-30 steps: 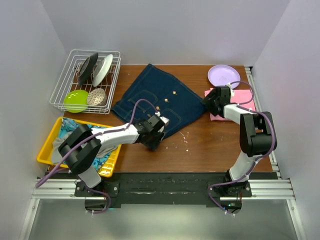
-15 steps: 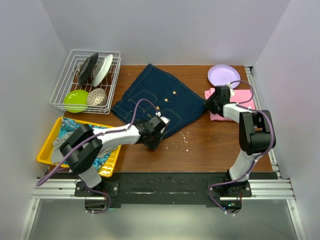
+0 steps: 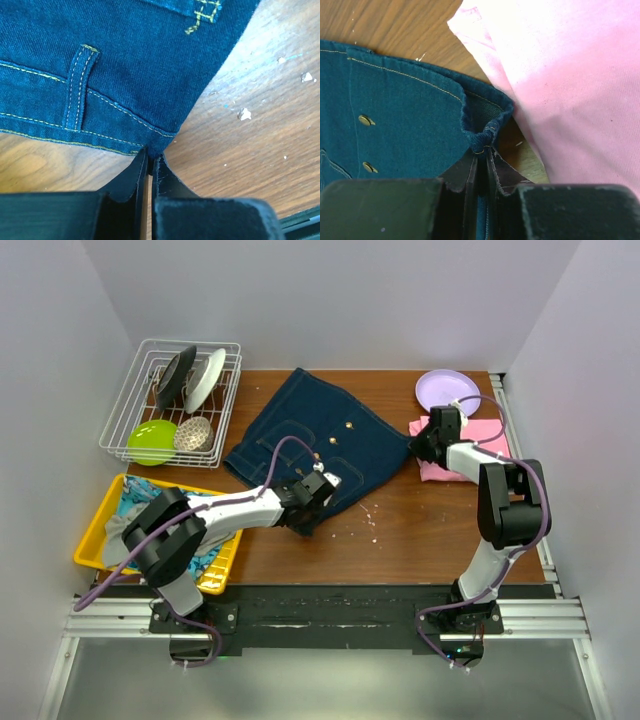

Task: Fold and stack the mixed laundry pile
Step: Fold the skirt at the center of the board.

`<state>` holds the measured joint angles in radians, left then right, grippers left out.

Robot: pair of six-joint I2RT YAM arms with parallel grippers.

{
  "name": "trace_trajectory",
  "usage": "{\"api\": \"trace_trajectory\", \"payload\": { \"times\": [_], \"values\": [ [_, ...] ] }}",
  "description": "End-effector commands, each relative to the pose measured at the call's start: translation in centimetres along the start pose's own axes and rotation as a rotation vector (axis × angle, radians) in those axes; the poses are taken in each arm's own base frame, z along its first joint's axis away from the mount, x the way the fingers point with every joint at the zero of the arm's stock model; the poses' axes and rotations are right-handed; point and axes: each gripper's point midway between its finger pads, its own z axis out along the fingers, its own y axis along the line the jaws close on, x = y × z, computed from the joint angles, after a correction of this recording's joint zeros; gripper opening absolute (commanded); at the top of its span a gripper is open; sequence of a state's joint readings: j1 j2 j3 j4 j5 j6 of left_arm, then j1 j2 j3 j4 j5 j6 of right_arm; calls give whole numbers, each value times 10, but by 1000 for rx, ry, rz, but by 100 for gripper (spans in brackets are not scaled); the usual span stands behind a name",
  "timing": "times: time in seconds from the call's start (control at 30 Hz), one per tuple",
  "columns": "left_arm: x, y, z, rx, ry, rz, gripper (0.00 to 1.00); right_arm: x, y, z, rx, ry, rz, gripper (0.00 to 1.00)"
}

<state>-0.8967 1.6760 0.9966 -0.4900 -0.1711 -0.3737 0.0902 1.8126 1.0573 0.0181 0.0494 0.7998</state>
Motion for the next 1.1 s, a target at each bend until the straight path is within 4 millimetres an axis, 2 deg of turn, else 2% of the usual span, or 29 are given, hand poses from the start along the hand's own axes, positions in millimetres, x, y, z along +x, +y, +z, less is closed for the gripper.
{"api": "trace_trajectory", "payload": {
  "times": [0.0, 0.17, 0.3, 0.5, 0.53, 0.57, 0.6, 0.67, 0.77, 0.83, 0.93, 0.97, 1.0, 1.03, 1.07],
  "values": [
    [-16, -12, -30, 69, -46, 31, 0, -38, 36, -26, -87, -72, -28, 10],
    [-24, -33, -49, 160, -67, 99, 0, -61, 47, -42, -79, -129, -40, 4],
    [-45, -57, -65, 242, -126, 123, 0, -83, 44, -55, -31, -182, -55, 0],
    [-78, -106, -86, 389, -191, 156, 0, -127, 32, -77, 4, -262, -40, 0],
    [-82, -115, -91, 424, -202, 154, 0, -135, 36, -81, 0, -275, -48, 0],
    [-88, -126, -99, 455, -220, 161, 0, -147, 26, -83, 30, -297, -44, 0],
    [-91, -133, -101, 480, -227, 162, 0, -150, 22, -84, 45, -299, -46, 0],
    [-100, -155, -116, 547, -265, 175, 0, -161, 27, -90, 50, -327, -54, 0],
    [-106, -173, -124, 588, -278, 171, 0, -175, 37, -95, 33, -363, -56, 0],
    [-109, -174, -124, 589, -287, 131, 0, -179, 49, -90, -1, -355, -58, 0],
    [-111, -165, -122, 561, -310, 49, 0, -170, 69, -73, -75, -307, -52, 0],
    [-109, -155, -113, 538, -297, 9, 0, -169, 74, -69, -90, -302, -41, 0],
    [-111, -149, -114, 537, -304, -25, 0, -156, 86, -56, -112, -277, -49, 0],
    [-113, -143, -112, 530, -305, -79, 0, -153, 96, -53, -143, -264, -49, 0],
    [-108, -127, -100, 499, -285, -126, 0, -149, 103, -48, -160, -256, -37, 0]
  ]
}}
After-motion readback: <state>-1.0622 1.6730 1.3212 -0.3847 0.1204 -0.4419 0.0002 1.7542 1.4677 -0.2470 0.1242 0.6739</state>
